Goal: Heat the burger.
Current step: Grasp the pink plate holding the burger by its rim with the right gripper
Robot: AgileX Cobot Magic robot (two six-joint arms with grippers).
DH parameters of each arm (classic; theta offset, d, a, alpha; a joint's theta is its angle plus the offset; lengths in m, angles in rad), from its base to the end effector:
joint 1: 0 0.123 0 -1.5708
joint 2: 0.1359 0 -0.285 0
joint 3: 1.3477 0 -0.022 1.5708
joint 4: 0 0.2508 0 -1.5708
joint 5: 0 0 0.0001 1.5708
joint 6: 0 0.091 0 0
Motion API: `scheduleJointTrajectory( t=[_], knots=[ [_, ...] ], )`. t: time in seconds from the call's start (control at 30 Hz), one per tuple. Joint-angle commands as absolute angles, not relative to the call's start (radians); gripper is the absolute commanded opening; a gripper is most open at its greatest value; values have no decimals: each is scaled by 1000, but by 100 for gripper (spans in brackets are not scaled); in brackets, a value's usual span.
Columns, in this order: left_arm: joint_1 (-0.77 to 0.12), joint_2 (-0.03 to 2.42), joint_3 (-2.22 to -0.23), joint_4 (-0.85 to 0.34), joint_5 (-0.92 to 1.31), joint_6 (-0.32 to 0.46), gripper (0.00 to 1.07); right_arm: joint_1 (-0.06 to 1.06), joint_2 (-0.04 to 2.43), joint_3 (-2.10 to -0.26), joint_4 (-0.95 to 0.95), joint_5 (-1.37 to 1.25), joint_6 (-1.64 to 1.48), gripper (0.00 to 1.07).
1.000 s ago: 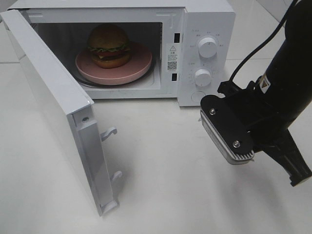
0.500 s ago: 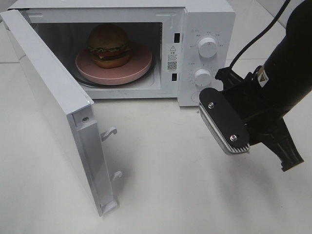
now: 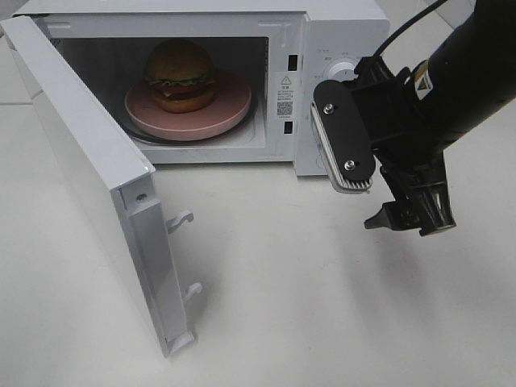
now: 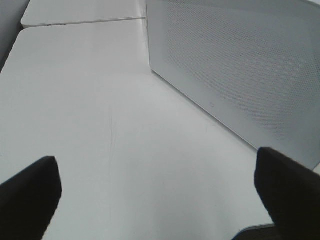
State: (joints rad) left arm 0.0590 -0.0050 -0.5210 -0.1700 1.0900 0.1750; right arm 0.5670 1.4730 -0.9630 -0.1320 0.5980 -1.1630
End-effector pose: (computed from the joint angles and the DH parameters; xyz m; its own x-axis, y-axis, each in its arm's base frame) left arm -0.0092 -0.0142 0.2816 -0.4436 0.0685 -0.8936 0.1181 0.9928 0.0175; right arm 0.2535 0.1534 0.2477 0.2696 -0.9583 -0.0945 -0.8335 -0.1830 -0.5214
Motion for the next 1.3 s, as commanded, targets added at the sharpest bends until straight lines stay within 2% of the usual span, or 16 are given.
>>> scheduleJointTrajectory(
  t=[0.03, 0.33, 0.67, 1.3],
  knots=[
    [62, -22, -519, -173, 1077, 177, 98, 565, 1480, -995, -139, 559, -1159, 100],
    [62, -22, -519, -173, 1077, 177, 98, 636, 1610, -1104, -166, 532, -1157, 98],
    [62, -22, -519, -173, 1077, 177, 98, 636, 1702, -1222, -167, 513, -1157, 96],
    [62, -22, -519, -173, 1077, 177, 98, 636, 1831, -1339, -172, 391, -1156, 92]
  ],
)
